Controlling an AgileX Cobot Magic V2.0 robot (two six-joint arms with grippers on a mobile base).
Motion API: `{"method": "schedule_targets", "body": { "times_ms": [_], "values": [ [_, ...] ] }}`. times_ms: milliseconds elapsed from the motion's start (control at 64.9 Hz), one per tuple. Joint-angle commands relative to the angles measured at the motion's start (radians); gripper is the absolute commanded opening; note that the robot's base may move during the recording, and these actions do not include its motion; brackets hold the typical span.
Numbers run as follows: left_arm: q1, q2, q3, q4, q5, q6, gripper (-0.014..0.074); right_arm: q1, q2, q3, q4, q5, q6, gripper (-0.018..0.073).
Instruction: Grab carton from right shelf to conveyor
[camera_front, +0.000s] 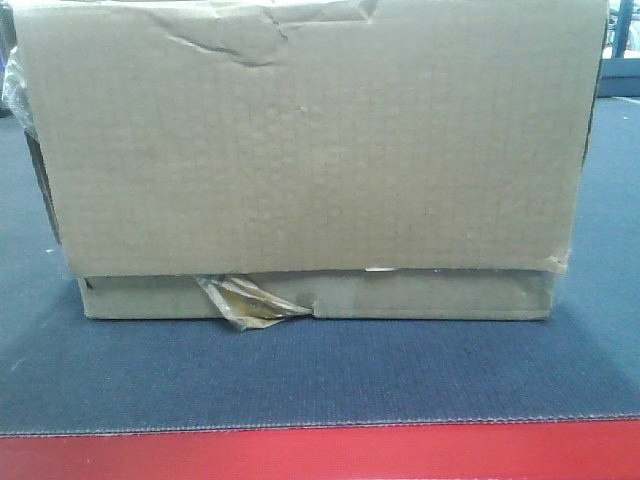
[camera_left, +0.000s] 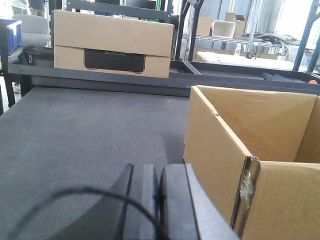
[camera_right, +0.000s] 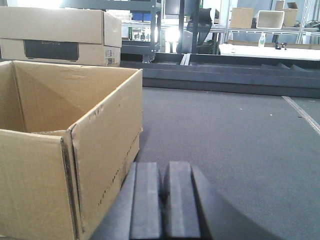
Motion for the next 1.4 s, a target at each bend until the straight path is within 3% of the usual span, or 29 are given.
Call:
{"method": "schedule_targets", "body": {
  "times_ms": [0, 92, 216, 308, 524, 724, 771, 863, 1387],
  "values": [
    [0.001, -0.005, 0.003, 0.000, -0.025, 0.002, 0.0000, -0.006, -0.006, 0.001, -0.012, -0.025, -0.008, -0.0057],
    [0.005, -0.006, 0.003, 0.000, -0.018, 0.032, -0.0004, -0.006, -0.006, 0.001, -0.012, -0.025, -0.008, -0.0057],
    [0.042, -0.006, 0.022, -0.078, -0.019, 0.222, -0.0019, -0.006, -0.006, 0.001, -0.012, -0.025, -0.008, -0.0057],
    [0.104, -0.015, 0.078, -0.151, -0.063, 0.222, -0.0019, -0.006, -0.006, 0.001, -0.012, -0.025, -0.008, -0.0057],
    [0.219, -0.041, 0.299, -0.216, -0.314, 0.252, -0.0019, -0.006, -0.006, 0.001, -0.012, -0.025, -0.008, -0.0057],
    [0.247, -0.041, 0.484, -0.218, -0.616, 0.258, -0.0019, -0.006, -0.006, 0.001, -0.012, -0.025, -0.008, -0.0057],
    [0.247, -0.041, 0.484, -0.218, -0.533, 0.258, -0.0019, -0.006, -0.006, 0.001, -0.012, -0.025, -0.008, -0.0057],
    [0.247, -0.041, 0.484, -0.216, -0.512, 0.258, -0.0019, -0.006, -0.006, 0.001, -0.012, -0.025, -0.008, -0.0057],
    [0.247, -0.041, 0.484, -0.216, -0.521, 0.258, -0.0019, -0.006, -0.006, 0.001, -0.012, -0.025, -0.008, -0.0057]
  ]
}}
